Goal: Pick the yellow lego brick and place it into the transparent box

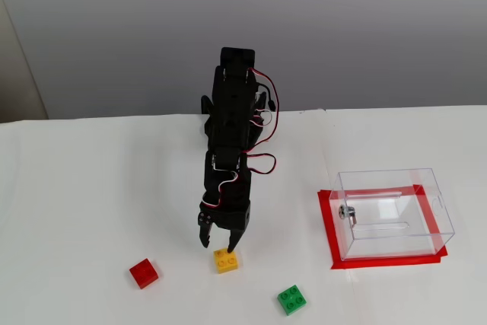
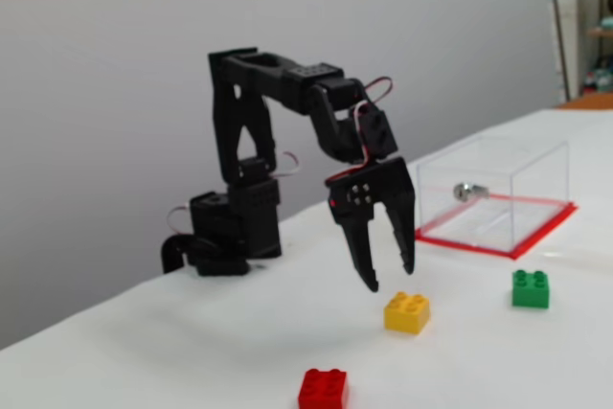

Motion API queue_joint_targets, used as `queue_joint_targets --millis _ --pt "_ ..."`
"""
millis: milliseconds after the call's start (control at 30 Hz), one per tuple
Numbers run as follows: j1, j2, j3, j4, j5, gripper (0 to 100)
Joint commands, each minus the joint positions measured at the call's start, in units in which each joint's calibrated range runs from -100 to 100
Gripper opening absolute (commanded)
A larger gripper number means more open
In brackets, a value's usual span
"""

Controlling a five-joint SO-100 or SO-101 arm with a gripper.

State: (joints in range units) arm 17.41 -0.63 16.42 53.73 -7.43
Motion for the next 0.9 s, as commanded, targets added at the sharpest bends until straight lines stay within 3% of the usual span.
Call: queue_joint_targets --millis 0,167,600,867 --pt "0.29 -0.77 -1.86 0.41 -0.40 19" --pt "0.66 -0.43 -2.13 -0.03 1.63 19" --pt "0.52 -1.19 -2.31 0.41 19.33 19" --pt "0.66 -0.09 -3.04 -0.46 22.72 19"
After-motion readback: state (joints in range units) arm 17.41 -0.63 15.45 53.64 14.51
